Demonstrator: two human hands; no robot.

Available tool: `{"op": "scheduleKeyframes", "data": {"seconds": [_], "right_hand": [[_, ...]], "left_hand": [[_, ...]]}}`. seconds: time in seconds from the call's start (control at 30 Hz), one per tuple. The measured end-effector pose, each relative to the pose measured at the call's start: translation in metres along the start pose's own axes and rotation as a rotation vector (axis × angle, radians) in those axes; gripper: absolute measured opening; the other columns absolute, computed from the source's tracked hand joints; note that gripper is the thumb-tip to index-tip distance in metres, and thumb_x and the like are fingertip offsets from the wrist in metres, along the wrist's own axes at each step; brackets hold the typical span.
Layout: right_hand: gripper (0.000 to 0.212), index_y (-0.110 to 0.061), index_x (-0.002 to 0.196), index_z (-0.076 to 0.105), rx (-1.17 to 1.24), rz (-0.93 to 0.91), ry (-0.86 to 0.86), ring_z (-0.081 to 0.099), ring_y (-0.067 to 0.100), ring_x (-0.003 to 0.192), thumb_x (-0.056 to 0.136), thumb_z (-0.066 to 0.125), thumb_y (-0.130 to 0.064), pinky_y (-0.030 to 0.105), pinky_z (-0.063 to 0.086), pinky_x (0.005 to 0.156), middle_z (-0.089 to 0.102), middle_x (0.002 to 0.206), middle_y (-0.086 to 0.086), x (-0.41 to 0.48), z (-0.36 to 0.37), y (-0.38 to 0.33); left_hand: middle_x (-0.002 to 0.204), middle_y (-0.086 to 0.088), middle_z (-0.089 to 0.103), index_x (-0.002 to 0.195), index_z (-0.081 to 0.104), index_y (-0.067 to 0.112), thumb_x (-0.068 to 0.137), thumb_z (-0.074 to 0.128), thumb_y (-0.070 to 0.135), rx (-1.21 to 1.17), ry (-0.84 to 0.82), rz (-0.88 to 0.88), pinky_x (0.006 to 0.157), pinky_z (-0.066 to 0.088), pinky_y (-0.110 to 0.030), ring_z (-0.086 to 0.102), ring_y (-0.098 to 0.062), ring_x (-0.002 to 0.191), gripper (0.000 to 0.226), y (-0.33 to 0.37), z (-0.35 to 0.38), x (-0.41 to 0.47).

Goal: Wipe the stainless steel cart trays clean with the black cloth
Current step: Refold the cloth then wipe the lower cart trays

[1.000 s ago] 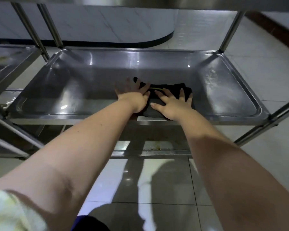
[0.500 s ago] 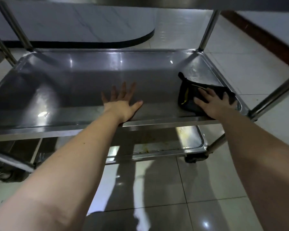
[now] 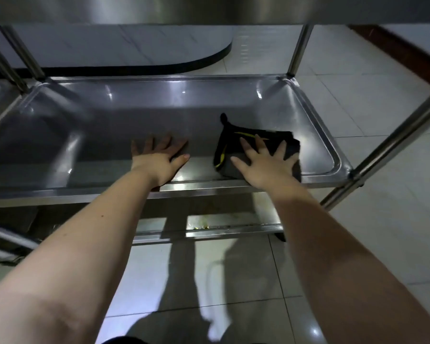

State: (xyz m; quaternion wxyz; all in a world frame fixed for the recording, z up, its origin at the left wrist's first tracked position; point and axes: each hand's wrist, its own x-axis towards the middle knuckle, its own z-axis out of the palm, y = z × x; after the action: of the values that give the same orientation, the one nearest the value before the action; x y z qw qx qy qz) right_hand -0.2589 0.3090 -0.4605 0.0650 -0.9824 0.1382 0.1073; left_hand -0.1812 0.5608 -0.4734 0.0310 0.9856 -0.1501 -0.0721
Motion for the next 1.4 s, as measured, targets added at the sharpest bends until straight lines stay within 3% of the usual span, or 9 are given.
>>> {"op": "scheduleKeyframes", "data": {"seconds": [0.17,0.33,0.47,0.6,0.67,0.97,1.23,1.33,1.4], "right_hand": [[0.074,-0.05,0.152,-0.004,-0.006,-0.105,0.003,-0.018,0.045,0.145,0.087,0.015,-0.081,0.073,-0.012,0.108,-0.012,0.163,-0.016,-0.011,0.006,-0.021],[0.086,-0.045,0.154,0.001,-0.031,-0.315,0.022,-0.009,0.034,0.15,0.084,0.036,-0.08,0.058,-0.006,0.118,-0.006,0.164,-0.015,-0.034,0.001,0.01],[0.094,-0.041,0.154,-0.005,-0.075,-0.382,-0.022,-0.007,0.024,0.151,0.088,0.059,-0.059,0.046,-0.001,0.121,-0.007,0.162,-0.019,-0.042,0.0,0.026],[0.089,-0.03,0.156,0.001,-0.047,-0.418,0.014,0.004,0.022,0.151,0.093,0.064,-0.032,0.038,0.004,0.12,0.004,0.163,-0.014,-0.045,0.001,0.034],[0.084,-0.025,0.156,0.008,0.028,-0.444,0.001,0.007,0.023,0.151,0.094,0.064,-0.027,0.035,0.005,0.119,0.011,0.163,-0.011,-0.045,0.0,0.039],[0.065,-0.023,0.149,0.034,0.301,-0.471,-0.053,0.015,0.016,0.149,0.093,0.065,-0.015,0.033,0.008,0.12,0.032,0.155,-0.011,-0.043,-0.002,0.055],[0.059,-0.017,0.144,0.046,0.202,-0.509,0.199,0.034,0.023,0.143,0.09,0.067,-0.007,0.032,0.022,0.115,0.045,0.148,-0.005,-0.072,0.02,0.055],[0.052,-0.021,0.141,0.052,0.212,-0.478,0.149,0.039,0.015,0.14,0.092,0.066,-0.01,0.017,0.025,0.108,0.051,0.144,-0.008,-0.077,0.011,0.058],[0.043,-0.022,0.135,0.059,0.242,-0.446,0.135,0.054,0.015,0.127,0.094,0.062,-0.009,0.002,0.03,0.092,0.062,0.134,-0.002,-0.078,-0.002,0.058]], "left_hand": [[0.165,0.013,0.004,0.149,0.009,0.056,0.096,0.02,0.067,-0.007,0.026,0.006,0.117,-0.002,-0.06,-0.001,-0.027,0.151,0.055,-0.015,0.001,-0.006],[0.165,0.004,0.008,0.155,0.008,0.041,0.102,0.021,0.049,-0.028,0.209,0.143,0.12,0.0,-0.055,0.001,-0.028,0.152,0.056,-0.005,-0.009,-0.015],[0.15,-0.008,0.045,0.151,0.034,0.029,0.094,0.012,0.057,0.04,0.162,0.355,0.104,0.037,-0.044,0.046,-0.033,0.131,0.066,0.037,-0.023,-0.036],[0.165,-0.007,0.009,0.157,0.018,0.022,0.1,0.036,0.055,0.052,0.08,0.582,0.119,0.003,-0.038,0.007,-0.025,0.151,0.069,0.085,-0.013,-0.044],[0.165,-0.01,0.006,0.158,0.014,0.018,0.098,0.037,0.059,0.082,0.059,0.59,0.12,-0.003,-0.038,0.002,-0.024,0.152,0.076,0.098,-0.008,-0.043],[0.164,-0.006,0.013,0.157,0.017,0.018,0.1,0.03,0.06,0.021,0.01,0.546,0.121,0.005,-0.037,0.009,-0.021,0.151,0.073,0.102,-0.01,-0.047],[0.163,-0.008,0.017,0.157,0.02,0.017,0.099,0.032,0.06,0.077,0.091,0.535,0.121,0.003,-0.036,0.012,-0.022,0.151,0.072,0.106,0.004,-0.073],[0.161,-0.006,0.025,0.154,0.029,0.02,0.098,0.035,0.061,0.056,0.124,0.548,0.121,0.006,-0.037,0.018,-0.021,0.15,0.07,0.107,0.004,-0.075],[0.159,-0.005,0.031,0.151,0.036,0.021,0.096,0.038,0.063,0.06,0.144,0.557,0.12,0.01,-0.038,0.023,-0.021,0.148,0.069,0.109,0.0,-0.074]]}}
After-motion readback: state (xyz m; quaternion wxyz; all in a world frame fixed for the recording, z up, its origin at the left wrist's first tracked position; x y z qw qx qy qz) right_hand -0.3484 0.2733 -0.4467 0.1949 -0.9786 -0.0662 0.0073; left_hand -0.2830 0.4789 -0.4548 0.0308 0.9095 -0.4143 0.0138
